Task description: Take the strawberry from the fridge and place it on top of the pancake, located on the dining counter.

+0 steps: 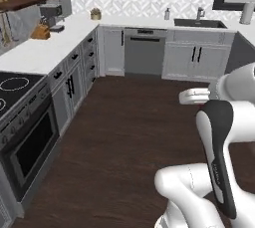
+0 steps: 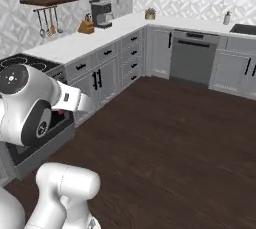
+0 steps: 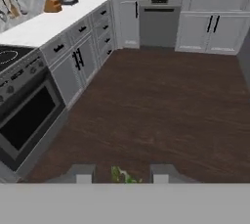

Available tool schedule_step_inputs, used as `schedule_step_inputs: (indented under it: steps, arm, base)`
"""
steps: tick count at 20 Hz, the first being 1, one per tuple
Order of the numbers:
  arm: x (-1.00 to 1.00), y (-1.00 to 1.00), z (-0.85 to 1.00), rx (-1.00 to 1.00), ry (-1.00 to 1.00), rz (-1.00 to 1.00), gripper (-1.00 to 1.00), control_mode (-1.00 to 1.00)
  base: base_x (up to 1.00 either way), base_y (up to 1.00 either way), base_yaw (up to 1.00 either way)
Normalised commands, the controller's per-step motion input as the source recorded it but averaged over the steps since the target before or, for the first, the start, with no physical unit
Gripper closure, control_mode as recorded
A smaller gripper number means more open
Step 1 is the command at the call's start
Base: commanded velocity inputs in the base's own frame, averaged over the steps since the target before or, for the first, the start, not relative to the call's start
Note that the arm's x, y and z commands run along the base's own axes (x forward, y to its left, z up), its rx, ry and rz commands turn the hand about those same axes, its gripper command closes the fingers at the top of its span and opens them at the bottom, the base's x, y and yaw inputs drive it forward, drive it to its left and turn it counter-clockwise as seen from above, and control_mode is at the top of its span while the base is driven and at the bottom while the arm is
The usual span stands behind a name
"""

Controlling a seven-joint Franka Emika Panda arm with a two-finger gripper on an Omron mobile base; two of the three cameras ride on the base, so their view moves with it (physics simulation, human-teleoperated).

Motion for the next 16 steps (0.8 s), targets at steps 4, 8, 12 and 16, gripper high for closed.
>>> schedule_step_inputs:
  steps: [4, 8, 12, 16]
  arm:
    - [0.00, 0.00, 0.00, 0.00, 0.00, 0.00, 1.00, 1.00]
    - [0.00, 0.00, 0.00, 0.00, 0.00, 0.00, 1.00, 1.00]
    - [0.00, 0.00, 0.00, 0.00, 0.00, 0.00, 1.00, 1.00]
    - [0.00, 0.00, 0.00, 0.00, 0.00, 0.00, 1.00, 1.00]
  base:
    - [0.01, -0.46, -0.56]
    - [0.13, -0.50, -0.51]
    - [0.40, -0.64, -0.36]
    - [0.38, -0.71, -0.31]
